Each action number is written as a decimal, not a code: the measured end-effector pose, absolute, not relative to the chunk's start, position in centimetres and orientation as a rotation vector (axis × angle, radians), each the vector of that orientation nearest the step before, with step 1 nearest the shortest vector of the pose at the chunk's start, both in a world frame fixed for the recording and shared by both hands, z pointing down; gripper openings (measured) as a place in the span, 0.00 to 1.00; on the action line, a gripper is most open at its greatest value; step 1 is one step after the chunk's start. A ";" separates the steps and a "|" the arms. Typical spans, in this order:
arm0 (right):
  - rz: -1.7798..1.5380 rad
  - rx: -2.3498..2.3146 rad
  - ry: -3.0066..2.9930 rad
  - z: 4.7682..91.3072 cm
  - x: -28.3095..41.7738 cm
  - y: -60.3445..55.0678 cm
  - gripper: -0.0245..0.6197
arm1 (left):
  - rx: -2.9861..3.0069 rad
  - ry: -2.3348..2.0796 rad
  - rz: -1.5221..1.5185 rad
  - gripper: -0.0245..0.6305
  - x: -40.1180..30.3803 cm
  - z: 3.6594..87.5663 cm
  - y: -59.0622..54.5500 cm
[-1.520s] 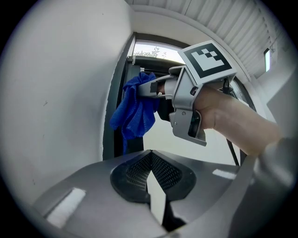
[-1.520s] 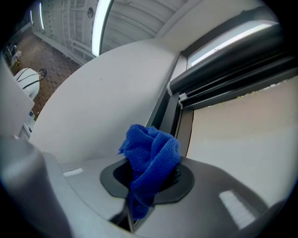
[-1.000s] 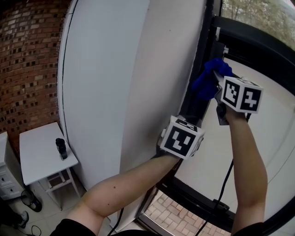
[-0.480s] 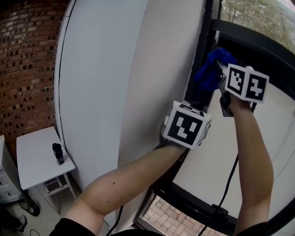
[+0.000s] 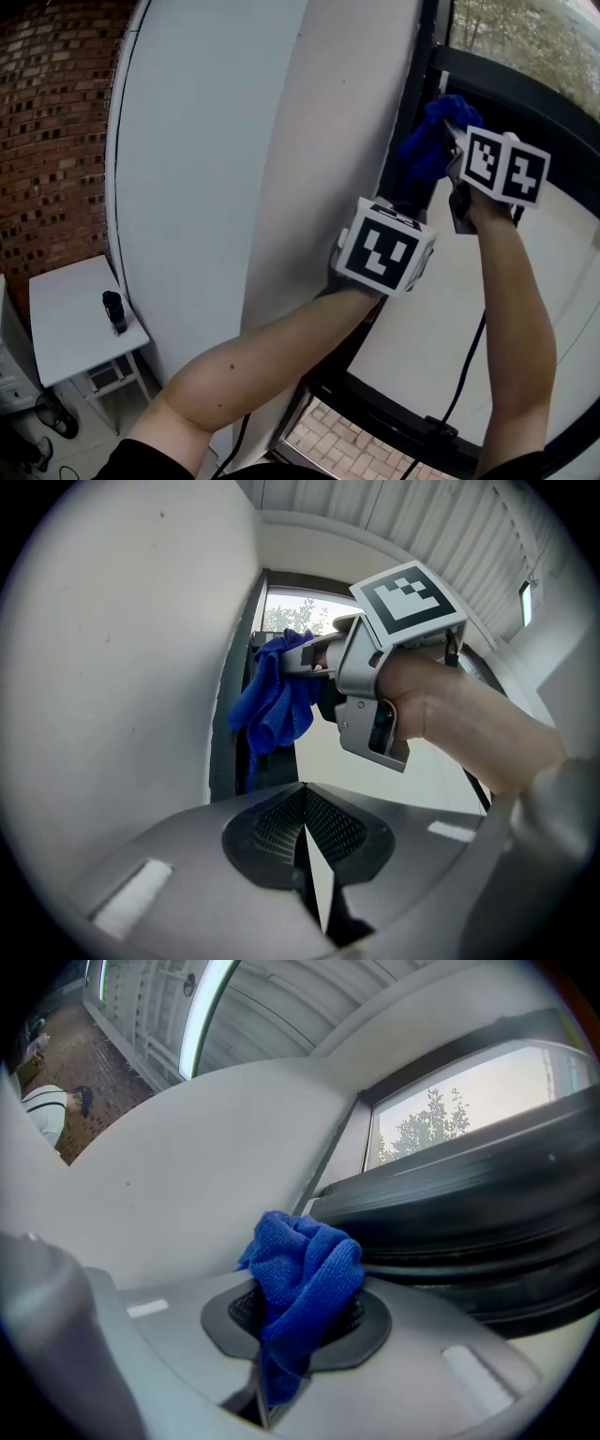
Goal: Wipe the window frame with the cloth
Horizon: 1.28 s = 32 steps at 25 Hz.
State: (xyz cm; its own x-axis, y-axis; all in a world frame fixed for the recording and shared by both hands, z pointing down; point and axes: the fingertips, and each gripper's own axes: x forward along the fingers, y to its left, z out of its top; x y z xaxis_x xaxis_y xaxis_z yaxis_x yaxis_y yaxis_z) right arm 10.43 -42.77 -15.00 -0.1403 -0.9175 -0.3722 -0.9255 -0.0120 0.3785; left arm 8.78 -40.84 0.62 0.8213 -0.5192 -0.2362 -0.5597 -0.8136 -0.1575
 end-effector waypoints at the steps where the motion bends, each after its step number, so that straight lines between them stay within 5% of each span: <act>1: 0.865 -2.049 2.191 -15.1 10.5 -42.9 0.15 | -2.793 0.828 0.259 0.03 8.8 1.0 -40.9; 32: 0.782 -1.974 2.345 2.3 11.8 -36.9 0.16 | -2.781 0.849 0.216 0.03 9.5 12.3 -36.9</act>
